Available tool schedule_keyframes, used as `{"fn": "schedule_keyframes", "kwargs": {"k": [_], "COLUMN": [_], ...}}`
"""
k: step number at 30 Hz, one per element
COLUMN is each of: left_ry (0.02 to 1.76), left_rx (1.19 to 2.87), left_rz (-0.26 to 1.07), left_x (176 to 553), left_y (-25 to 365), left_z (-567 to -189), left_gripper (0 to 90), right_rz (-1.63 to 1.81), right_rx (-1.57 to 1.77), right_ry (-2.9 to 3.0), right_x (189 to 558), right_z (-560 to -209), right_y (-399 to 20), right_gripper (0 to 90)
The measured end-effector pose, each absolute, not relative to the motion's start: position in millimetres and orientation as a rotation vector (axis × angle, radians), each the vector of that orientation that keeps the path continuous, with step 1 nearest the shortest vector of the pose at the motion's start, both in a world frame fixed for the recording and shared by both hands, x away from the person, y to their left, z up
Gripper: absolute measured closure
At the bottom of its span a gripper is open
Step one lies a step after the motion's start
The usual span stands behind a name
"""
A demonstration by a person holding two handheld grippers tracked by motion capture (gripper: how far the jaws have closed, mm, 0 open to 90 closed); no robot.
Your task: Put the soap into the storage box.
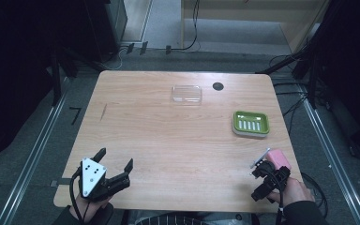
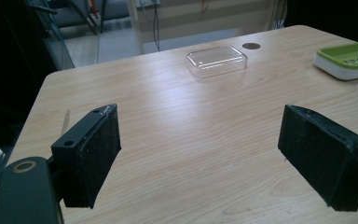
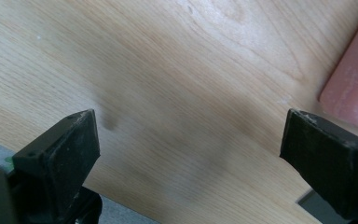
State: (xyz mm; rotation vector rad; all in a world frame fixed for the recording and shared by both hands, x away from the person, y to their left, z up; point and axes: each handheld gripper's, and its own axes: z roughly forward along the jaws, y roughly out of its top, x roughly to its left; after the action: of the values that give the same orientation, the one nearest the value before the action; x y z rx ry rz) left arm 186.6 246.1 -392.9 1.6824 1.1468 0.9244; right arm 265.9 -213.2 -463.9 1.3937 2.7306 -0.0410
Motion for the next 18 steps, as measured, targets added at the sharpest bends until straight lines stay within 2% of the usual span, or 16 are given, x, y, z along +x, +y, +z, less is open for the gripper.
{"fn": "schedule_keyframes", "kwargs": {"k": [18], "left_ry": [1.146], "left_rx": [1.685], "left_rz": [0.924], "left_x": [187], "left_y": [246], "left_z": [-393], "left_gripper": [13.3], "right_rz": [-0.035], "right_rx": [1.443], "right_ry": [2.68], "right_x": [272], "right_z": [-458], "right_y": [-226], "right_gripper": [4.4]}}
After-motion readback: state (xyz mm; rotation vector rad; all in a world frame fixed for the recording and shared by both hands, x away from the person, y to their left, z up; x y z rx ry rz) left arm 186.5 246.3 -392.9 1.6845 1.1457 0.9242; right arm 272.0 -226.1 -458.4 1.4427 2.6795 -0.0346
